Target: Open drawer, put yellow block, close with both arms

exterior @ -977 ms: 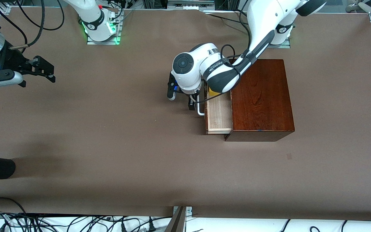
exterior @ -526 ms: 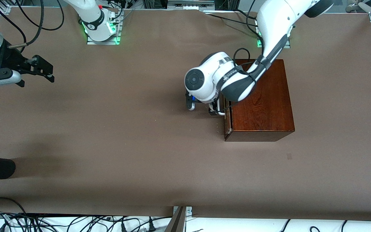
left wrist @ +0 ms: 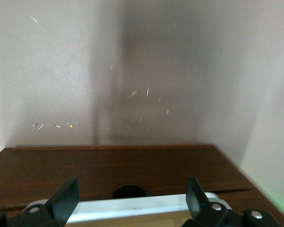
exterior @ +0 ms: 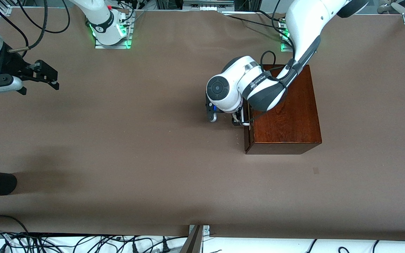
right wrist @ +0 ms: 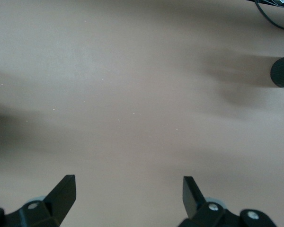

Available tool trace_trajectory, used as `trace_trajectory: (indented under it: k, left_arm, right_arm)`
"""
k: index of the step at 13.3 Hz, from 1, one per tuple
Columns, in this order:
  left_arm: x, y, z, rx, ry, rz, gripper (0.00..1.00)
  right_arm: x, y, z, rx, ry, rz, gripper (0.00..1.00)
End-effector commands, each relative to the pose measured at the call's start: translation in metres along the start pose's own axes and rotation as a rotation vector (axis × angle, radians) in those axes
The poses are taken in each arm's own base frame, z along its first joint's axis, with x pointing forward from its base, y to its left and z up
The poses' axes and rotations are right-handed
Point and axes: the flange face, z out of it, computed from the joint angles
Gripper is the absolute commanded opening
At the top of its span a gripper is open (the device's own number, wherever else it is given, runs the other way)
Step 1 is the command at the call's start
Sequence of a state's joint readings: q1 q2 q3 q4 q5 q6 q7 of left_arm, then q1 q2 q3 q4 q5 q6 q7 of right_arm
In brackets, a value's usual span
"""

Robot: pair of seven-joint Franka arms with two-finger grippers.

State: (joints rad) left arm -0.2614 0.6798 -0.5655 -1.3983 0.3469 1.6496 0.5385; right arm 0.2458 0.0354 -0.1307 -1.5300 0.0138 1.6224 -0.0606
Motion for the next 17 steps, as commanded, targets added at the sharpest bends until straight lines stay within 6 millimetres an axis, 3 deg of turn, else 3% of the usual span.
trace_trajectory:
  k: [1, 3, 5, 9, 11, 13, 14, 15, 17]
  left_arm:
    - [-0.025, 0.031, -0.088, 0.014, 0.113, -0.231, 1.00]
    - [-0.055, 0.040, -0.140, 0.069, 0.169, -0.454, 1.00]
    - [-0.101, 0.034, -0.165, 0.097, 0.135, -0.709, 1.00]
    - [-0.230, -0.044, -0.225, 0.121, 0.281, -0.995, 1.00]
    - [-0.315, -0.092, -0.223, 0.071, 0.326, -1.141, 1.00]
    - [-0.367, -0.109, -0.216, 0.032, 0.352, -1.232, 1.00]
    - [-0.395, -0.106, -0.223, 0.030, 0.368, -1.296, 1.00]
    - [-0.420, -0.105, -0.212, -0.019, 0.368, -1.362, 1.00]
    - [-0.448, -0.087, -0.200, -0.081, 0.368, -1.431, 1.00]
  right_arm:
    - [-0.003, 0.000, -0.016, -0.016, 0.016, 0.006, 1.00]
    - [-0.004, 0.000, -0.016, -0.016, 0.003, 0.006, 1.00]
    - [-0.006, -0.001, -0.016, -0.017, -0.006, 0.005, 1.00]
    - [-0.005, -0.001, -0.015, -0.015, -0.007, 0.005, 1.00]
    - [-0.006, -0.001, -0.017, -0.015, -0.006, 0.003, 1.00]
    - [-0.006, 0.000, -0.017, -0.016, -0.006, 0.003, 1.00]
    - [-0.006, -0.001, -0.017, -0.015, -0.006, 0.005, 1.00]
    - [-0.006, -0.001, -0.016, -0.015, -0.007, 0.005, 1.00]
    - [-0.006, -0.004, -0.016, -0.014, -0.007, -0.001, 1.00]
